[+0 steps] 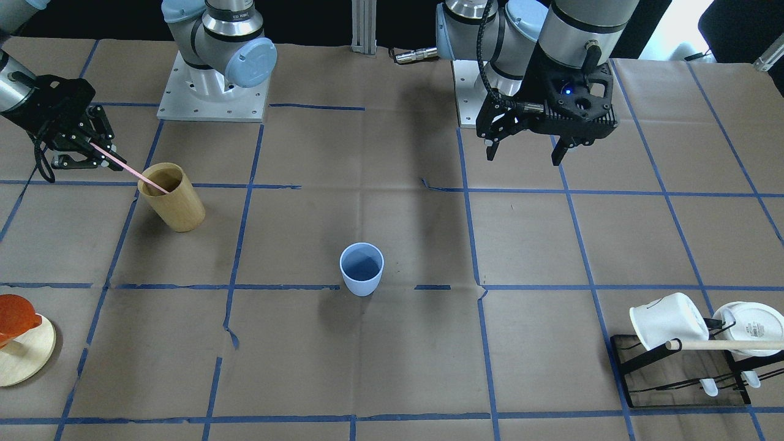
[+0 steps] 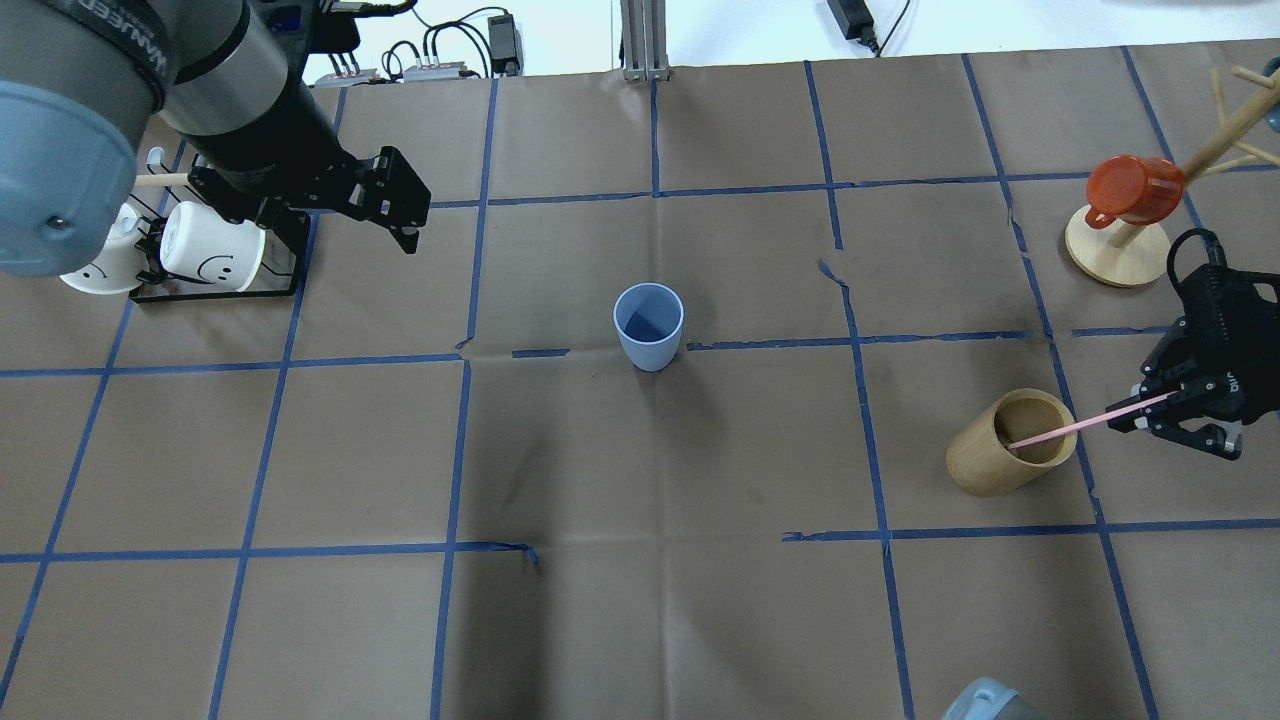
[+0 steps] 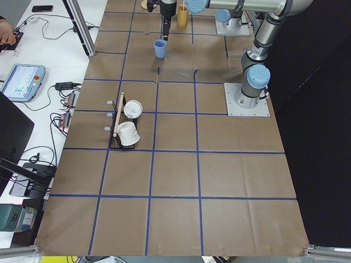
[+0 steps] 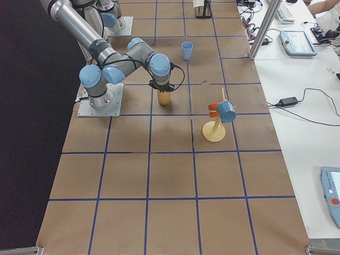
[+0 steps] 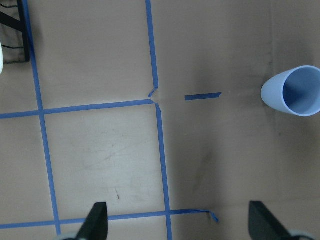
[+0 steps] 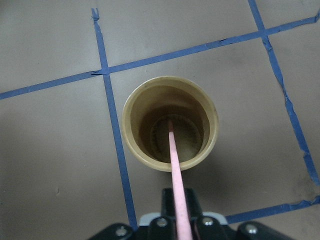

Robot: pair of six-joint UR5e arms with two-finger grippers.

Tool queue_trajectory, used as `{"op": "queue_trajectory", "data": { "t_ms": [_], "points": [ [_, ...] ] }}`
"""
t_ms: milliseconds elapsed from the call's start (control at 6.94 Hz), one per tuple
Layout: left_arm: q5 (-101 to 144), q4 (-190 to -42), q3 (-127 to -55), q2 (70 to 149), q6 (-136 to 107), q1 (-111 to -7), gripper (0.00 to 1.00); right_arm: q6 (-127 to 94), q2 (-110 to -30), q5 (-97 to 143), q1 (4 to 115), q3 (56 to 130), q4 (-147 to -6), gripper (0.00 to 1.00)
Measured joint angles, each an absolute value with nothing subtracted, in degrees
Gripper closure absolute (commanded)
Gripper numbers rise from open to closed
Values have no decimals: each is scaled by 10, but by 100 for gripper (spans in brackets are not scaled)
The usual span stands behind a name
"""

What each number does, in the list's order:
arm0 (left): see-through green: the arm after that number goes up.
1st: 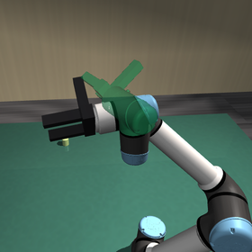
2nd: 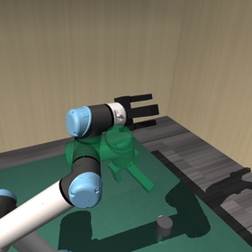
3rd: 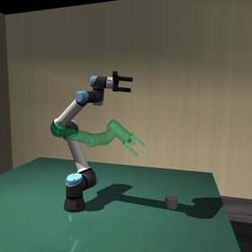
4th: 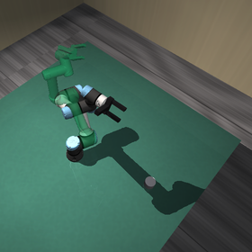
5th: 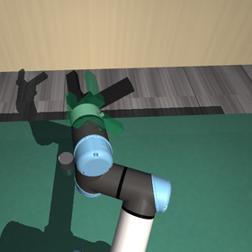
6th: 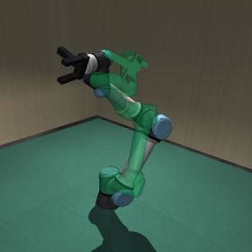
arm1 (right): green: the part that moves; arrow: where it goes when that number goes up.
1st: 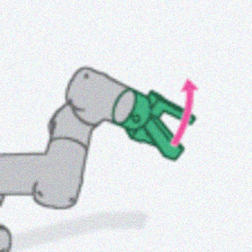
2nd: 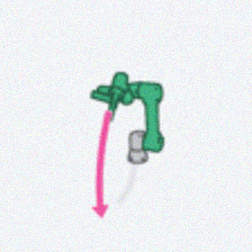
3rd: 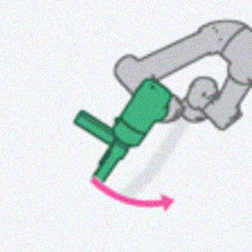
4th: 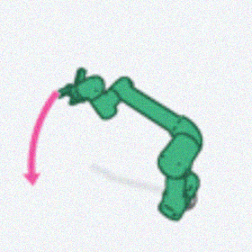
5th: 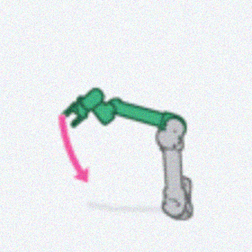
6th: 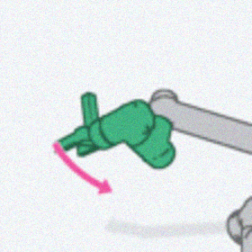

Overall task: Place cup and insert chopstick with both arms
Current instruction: 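Grasp the pink chopstick with the right gripper and pull it out of the bamboo cup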

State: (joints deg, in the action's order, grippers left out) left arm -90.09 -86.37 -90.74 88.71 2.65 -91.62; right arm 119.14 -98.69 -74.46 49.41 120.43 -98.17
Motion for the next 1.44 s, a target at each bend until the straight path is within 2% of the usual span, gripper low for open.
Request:
{"op": "queue_trajectory", "data": {
  "t_ms": [432,1008,1441],
  "points": [
    [-903,-871,-901,894,26,-916,0,1165,-988,-743,497,1180,-974,94],
    [-899,-899,-892,900,4,-914,0,1127,-991,-740,501,1147,-959,95],
    [-900,-919,-873,911,-1,-915,0,1097,-998,-738,503,1097,-886,94]
  ]
}}
